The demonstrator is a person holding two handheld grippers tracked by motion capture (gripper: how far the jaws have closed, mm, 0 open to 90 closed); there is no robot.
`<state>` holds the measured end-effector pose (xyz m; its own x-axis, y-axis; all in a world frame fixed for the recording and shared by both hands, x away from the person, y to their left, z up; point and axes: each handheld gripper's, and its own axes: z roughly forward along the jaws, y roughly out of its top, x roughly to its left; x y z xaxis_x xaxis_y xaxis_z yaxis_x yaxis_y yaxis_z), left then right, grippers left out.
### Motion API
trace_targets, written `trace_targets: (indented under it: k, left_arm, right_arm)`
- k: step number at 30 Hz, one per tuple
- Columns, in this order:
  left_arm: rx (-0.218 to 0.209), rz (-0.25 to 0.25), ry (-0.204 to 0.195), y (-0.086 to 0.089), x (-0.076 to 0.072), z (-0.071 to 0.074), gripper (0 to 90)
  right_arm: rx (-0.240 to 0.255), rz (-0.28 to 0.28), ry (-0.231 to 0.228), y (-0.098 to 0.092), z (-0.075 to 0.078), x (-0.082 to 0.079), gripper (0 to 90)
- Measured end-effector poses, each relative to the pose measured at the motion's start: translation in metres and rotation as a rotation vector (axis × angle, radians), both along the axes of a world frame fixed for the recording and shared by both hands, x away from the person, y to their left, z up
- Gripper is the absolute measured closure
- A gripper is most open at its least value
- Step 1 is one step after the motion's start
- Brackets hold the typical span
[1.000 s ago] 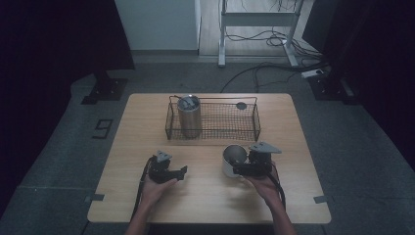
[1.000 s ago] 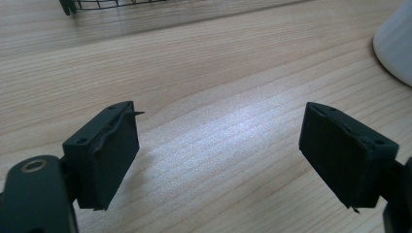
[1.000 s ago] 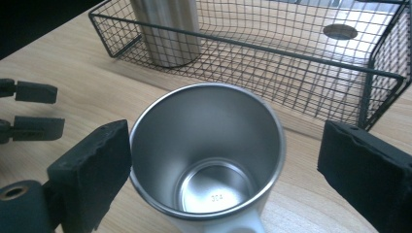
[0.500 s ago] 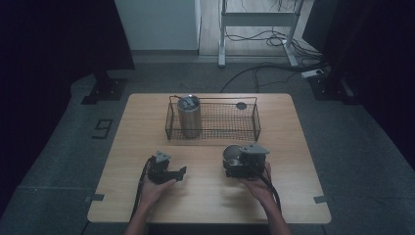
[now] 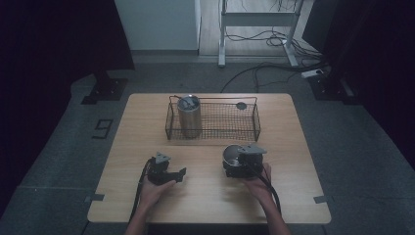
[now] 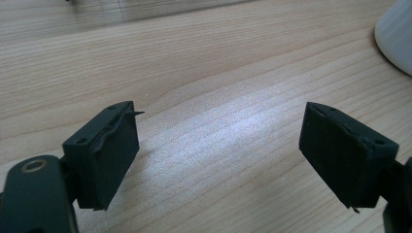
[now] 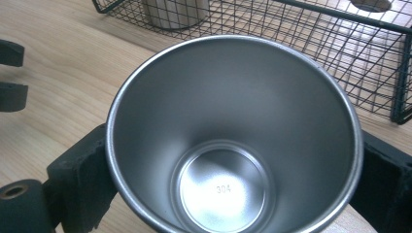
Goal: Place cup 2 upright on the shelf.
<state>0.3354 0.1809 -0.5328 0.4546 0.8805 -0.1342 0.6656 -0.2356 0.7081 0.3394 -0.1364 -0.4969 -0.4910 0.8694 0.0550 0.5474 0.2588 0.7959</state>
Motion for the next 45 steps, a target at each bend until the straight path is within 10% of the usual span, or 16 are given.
trace_targets:
  k: [45]
  left_arm:
    - [-0.028, 0.01, 0.016, 0.004, 0.003, -0.002, 14.7]
  right_arm:
    - [0.069, -0.006, -0.071, -0.023, 0.016, -0.007, 6.9]
